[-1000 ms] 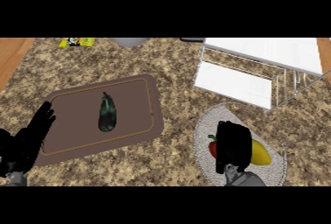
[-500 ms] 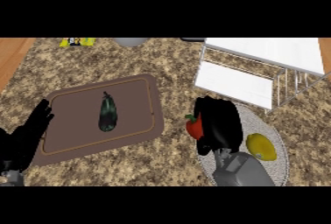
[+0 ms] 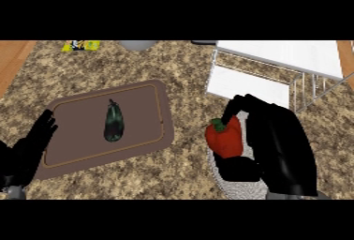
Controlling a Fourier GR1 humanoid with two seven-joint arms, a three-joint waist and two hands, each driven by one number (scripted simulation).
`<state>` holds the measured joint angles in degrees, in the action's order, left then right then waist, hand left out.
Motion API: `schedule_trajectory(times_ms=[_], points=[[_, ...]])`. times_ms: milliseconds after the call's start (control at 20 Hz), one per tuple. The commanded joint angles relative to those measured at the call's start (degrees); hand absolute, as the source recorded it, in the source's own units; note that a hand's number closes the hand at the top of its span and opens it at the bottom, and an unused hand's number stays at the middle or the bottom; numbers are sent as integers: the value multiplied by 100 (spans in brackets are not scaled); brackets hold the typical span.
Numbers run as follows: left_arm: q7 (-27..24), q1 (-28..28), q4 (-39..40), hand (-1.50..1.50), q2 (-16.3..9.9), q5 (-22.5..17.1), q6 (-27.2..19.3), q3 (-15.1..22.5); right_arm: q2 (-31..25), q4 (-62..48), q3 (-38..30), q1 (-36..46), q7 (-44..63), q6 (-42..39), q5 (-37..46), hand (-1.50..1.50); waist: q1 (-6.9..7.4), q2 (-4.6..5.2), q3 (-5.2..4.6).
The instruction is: Pick the bell pepper from the placemat and place it in the tiered shelf
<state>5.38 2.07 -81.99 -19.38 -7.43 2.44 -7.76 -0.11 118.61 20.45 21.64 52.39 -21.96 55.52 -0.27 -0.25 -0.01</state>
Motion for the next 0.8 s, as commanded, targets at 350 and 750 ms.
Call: schedule_trajectory(times_ms=[350, 750], points=[[-50, -194, 344, 0, -3, 77, 116, -102, 10, 1444, -982, 1816, 1977, -862, -1057, 150, 11, 2, -8], [-50, 5, 5, 0, 227, 268, -101, 46, -603, 1023, -1636, 2530, 1668, -1181, -573, 150, -32, -20, -9]])
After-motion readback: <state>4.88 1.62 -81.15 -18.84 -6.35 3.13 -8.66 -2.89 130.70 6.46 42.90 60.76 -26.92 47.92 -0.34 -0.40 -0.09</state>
